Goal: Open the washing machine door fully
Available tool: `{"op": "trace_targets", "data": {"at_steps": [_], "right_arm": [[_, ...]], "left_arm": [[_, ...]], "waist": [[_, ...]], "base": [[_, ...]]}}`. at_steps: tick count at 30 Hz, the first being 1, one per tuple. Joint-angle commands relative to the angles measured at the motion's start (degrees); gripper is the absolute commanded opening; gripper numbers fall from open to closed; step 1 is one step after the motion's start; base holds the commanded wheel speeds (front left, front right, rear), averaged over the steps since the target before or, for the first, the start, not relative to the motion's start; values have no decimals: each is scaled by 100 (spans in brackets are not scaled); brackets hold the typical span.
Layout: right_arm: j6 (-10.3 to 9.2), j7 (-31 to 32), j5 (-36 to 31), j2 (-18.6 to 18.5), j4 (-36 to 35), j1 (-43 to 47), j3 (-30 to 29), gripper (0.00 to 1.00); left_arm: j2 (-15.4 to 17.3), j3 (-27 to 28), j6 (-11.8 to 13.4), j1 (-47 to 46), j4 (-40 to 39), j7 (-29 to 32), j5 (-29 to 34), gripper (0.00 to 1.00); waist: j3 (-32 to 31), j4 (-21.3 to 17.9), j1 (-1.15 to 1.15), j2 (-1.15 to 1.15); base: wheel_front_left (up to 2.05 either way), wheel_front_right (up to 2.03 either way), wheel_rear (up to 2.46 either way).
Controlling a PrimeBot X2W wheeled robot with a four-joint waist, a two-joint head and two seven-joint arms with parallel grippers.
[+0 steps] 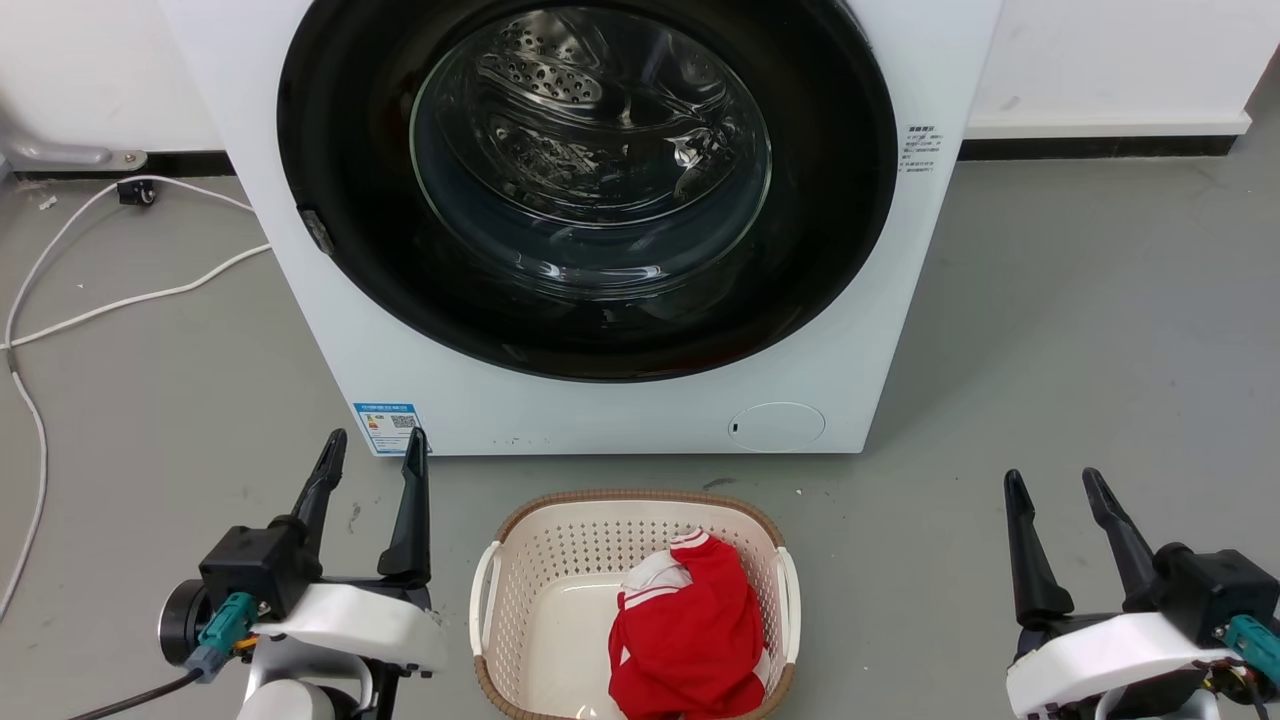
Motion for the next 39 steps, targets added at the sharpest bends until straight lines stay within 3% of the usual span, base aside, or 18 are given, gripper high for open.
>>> {"op": "trace_targets", "data": {"at_steps": [1,27,36,37,38,39], "right_arm": [[-2,-45,-104,21,-58,-2,11,100],[-2,-229,-1031,32,-52,62,64,100],[-2,-215,-914,33,19,33,50,100],[-2,-209,-890,33,32,29,48,47],[-2,-209,-883,33,39,24,49,31],[-2,-207,-838,33,54,21,53,4]], "left_arm": [[25,-21,32,-29,-40,-35,106,100],[-17,-37,-34,-78,109,-311,947,100],[-49,16,-28,-75,152,-305,898,100],[-50,21,-28,-75,159,-305,895,100],[-54,22,-29,-76,166,-305,894,100],[-57,24,-29,-77,169,-305,894,100]], "waist": [[2,-1,0,0],[-17,-29,0,0],[-9,-54,0,0],[-9,-57,0,0],[-10,-58,0,0],[-11,-59,0,0]], "base": [[0,0,0],[0,0,0],[0,0,0],[0,0,0],[0,0,0],[0,0,0]]}}
